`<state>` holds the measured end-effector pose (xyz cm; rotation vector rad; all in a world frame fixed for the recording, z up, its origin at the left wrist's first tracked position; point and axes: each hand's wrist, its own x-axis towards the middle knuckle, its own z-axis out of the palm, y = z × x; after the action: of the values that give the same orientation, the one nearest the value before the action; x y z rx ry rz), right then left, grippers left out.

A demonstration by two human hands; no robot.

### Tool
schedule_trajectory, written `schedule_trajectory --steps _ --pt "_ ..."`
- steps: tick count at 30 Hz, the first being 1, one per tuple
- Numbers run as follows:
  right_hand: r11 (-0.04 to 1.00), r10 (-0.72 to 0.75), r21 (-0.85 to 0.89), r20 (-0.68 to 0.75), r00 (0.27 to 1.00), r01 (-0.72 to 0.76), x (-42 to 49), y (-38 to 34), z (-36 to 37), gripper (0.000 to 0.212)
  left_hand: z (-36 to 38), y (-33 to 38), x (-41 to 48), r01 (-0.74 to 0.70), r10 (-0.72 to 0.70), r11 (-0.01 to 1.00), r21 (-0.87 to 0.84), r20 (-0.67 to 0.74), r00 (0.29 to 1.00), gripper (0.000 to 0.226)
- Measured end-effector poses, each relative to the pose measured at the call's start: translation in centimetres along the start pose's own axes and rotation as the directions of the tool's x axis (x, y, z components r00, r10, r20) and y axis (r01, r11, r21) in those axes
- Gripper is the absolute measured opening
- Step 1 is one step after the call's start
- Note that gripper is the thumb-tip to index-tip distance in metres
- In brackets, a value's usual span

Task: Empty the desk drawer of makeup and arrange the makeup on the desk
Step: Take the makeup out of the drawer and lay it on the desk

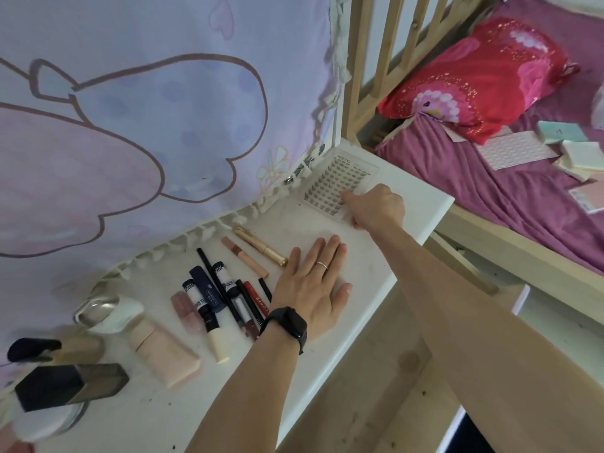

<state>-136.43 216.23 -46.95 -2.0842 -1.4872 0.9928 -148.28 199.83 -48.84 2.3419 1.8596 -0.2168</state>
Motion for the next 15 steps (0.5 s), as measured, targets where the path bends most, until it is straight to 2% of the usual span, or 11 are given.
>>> schedule_trajectory --steps 6,9,10,12,15 --pt "0.996 -0.029 -0.09 -0.001 1.0 0.029 -0.5 -0.1 0.1 0.059 -0.2 0.2 0.0 0.013 -0.013 1.0 0.025 0.014 1.0 0.068" --pt "0.998 -0.003 -0.07 0.06 0.998 0.007 -0.7 -0.3 -0.4 0.055 -0.4 0.4 -0.2 0.025 -0.026 0.999 0.034 0.025 0.999 0.067" --pt "0.999 0.024 -0.03 0.095 0.995 -0.021 -0.7 -0.4 -0.7 0.052 -0.5 0.4 -0.2 0.031 -0.033 0.999 0.045 0.024 0.999 0.067" --pt "0.983 0.063 0.158 0.177 0.982 -0.091 -0.9 -0.4 -1.4 0.041 -0.7 0.5 -0.2 0.041 -0.043 0.997 0.069 0.033 0.999 0.067" --pt "0.87 0.046 0.462 0.268 0.962 -0.171 -2.7 0.3 -3.2 0.023 -1.1 0.8 -0.1 0.054 -0.063 0.991 0.123 0.066 0.996 0.066"
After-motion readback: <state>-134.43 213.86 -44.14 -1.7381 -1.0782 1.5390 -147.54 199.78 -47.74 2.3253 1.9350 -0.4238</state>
